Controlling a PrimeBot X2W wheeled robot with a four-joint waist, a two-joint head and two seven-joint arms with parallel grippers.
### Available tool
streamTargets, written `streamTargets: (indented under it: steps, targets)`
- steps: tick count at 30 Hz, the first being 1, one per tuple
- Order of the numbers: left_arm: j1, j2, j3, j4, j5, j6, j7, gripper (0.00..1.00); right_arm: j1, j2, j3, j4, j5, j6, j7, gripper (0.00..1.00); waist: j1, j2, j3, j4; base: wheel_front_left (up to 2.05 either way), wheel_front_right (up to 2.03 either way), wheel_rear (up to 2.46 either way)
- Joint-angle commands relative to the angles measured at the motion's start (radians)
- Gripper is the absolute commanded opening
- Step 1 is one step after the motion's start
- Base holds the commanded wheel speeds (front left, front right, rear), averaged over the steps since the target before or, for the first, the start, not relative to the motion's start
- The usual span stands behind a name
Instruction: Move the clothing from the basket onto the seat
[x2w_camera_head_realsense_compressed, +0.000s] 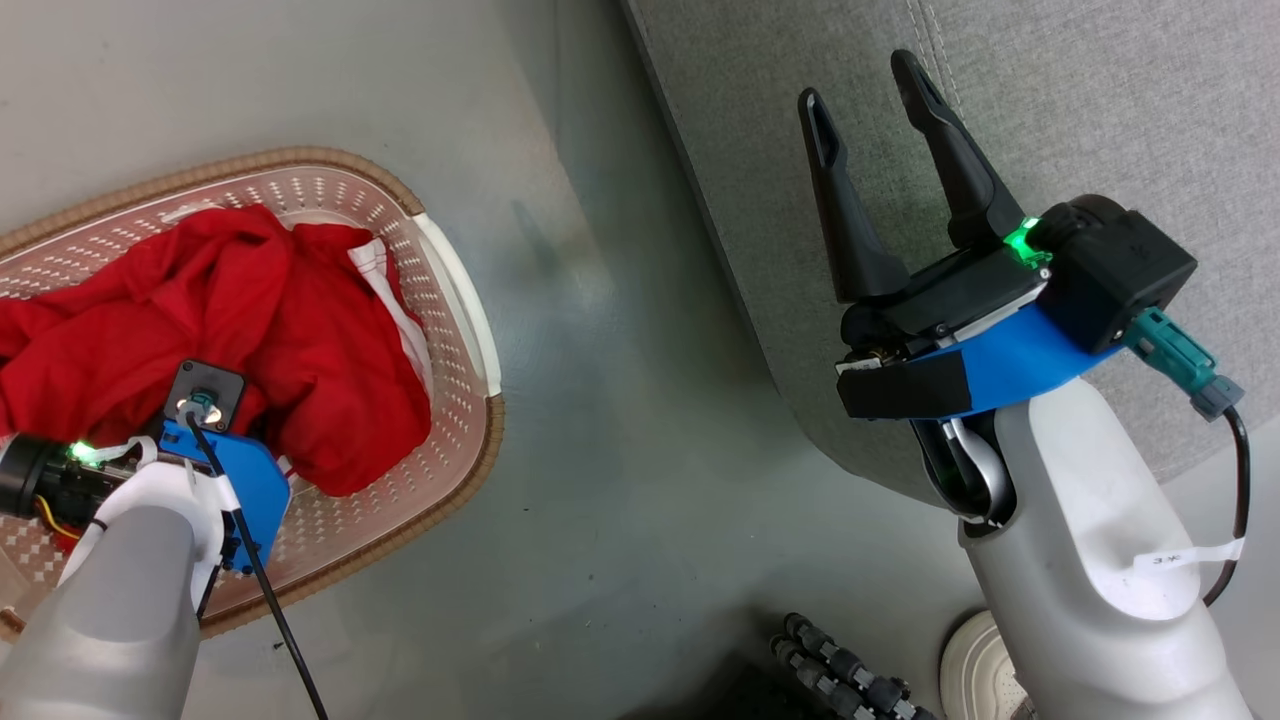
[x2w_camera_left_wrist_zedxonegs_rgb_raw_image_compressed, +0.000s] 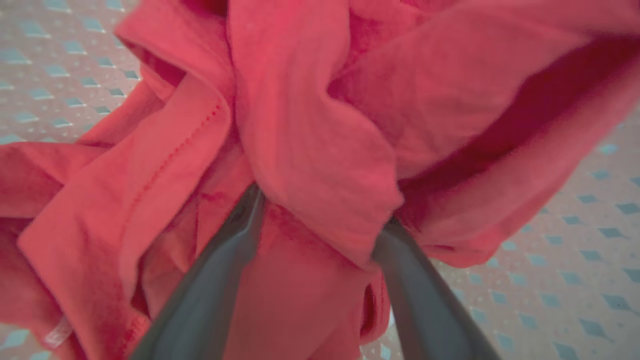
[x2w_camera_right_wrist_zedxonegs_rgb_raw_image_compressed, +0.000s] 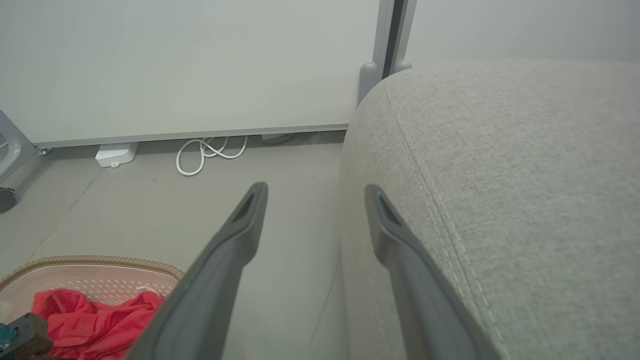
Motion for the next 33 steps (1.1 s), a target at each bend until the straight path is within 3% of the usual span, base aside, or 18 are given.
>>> streamTargets:
  steps: [1,2,3,4,24,33]
  targets:
    - [-0.02,0.004,-0.001,0.002,-0.001,0.004,-0.004,1.0,-0.009,-0.001,0.0,-0.003,0.006,0.0,-0.005,1.0,-0.0002,0.0,0.002,-0.002,0.0,0.0,0.0]
    - [-0.023,0.004,0.0,0.004,-0.002,0.012,-0.007,0.87,-0.008,-0.001,0.0,-0.003,0.008,0.0,-0.005,1.0,-0.0002,0.0,0.003,-0.003,0.0,0.0,0.0]
    - [-0.026,0.004,-0.001,0.007,-0.002,0.014,-0.012,0.32,-0.006,-0.001,0.0,-0.004,0.009,0.0,-0.005,1.0,-0.0002,0.0,0.004,-0.005,0.0,0.0,0.0]
    - [-0.028,0.004,-0.002,0.011,-0.003,0.017,-0.013,0.0,-0.005,-0.001,-0.002,-0.004,0.01,0.0,-0.005,1.0,-0.0002,0.0,0.005,-0.006,0.0,0.0,0.0]
    - [-0.055,-0.035,-0.011,0.064,-0.051,0.017,-0.032,0.0,0.001,-0.001,-0.019,0.005,-0.013,0.0,-0.005,1.0,-0.0002,0.0,-0.015,0.018,0.0,0.0,0.0]
    - [-0.026,-0.115,-0.021,0.09,-0.079,0.005,-0.094,0.0,0.031,-0.002,-0.032,0.076,-0.103,0.0,-0.005,1.0,-0.0002,0.0,-0.16,0.094,0.0,0.0,0.0]
